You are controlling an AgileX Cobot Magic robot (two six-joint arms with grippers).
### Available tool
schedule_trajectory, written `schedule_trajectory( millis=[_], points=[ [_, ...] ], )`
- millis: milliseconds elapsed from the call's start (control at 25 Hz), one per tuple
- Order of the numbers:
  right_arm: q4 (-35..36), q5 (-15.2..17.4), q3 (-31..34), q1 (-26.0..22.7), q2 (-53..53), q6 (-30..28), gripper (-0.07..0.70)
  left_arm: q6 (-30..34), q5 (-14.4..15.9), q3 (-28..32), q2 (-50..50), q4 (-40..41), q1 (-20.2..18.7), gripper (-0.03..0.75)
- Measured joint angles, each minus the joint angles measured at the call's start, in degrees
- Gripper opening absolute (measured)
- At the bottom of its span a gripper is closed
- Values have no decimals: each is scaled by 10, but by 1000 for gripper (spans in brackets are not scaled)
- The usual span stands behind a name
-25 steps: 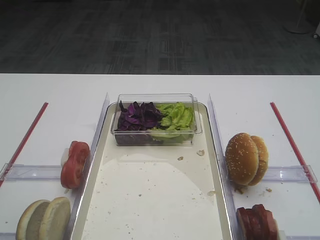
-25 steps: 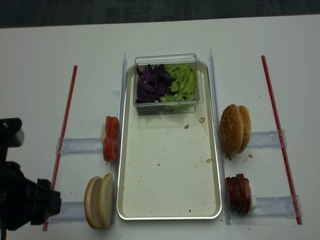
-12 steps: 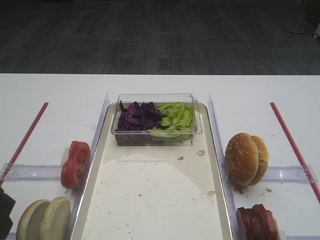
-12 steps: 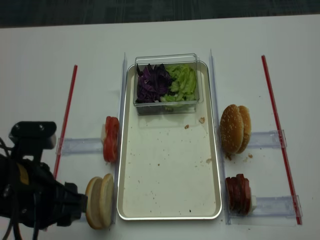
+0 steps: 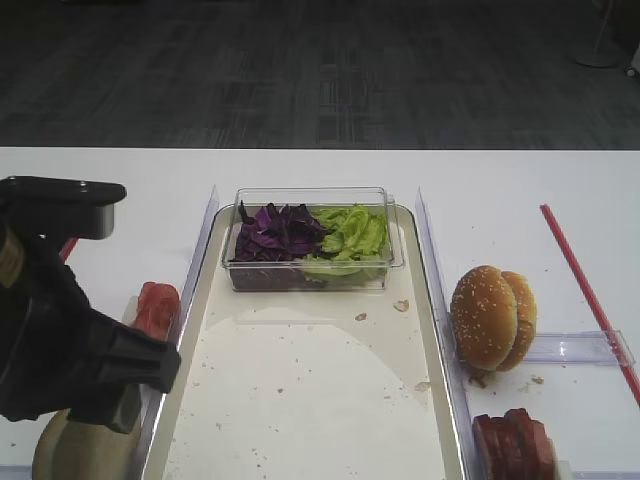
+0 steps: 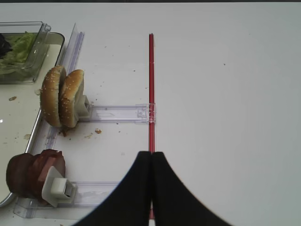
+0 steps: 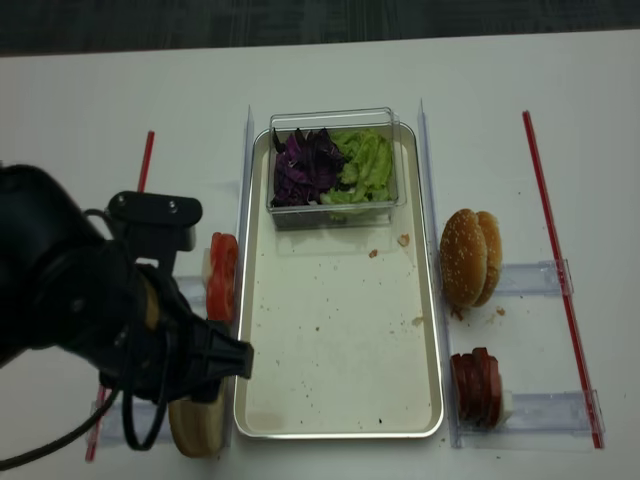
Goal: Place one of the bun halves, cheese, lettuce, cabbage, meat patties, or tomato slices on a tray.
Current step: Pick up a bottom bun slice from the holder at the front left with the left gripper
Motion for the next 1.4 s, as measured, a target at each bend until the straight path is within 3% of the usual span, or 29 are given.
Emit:
schedule_trajectory(
  millis=[280, 760, 1120, 1400],
  points=[
    [0, 0, 0, 0, 0, 0, 364, -28, -25, -4, 37, -6, -11, 451],
    [0, 0, 0, 0, 0, 0, 364, -45, -41, 16, 54, -6, -11, 451],
    [0, 0, 0, 0, 0, 0, 364, -45, -79, 21, 61, -6, -11, 450],
    [0, 0, 0, 0, 0, 0, 364, -50, -113, 67, 61, -12, -11, 431]
  ],
)
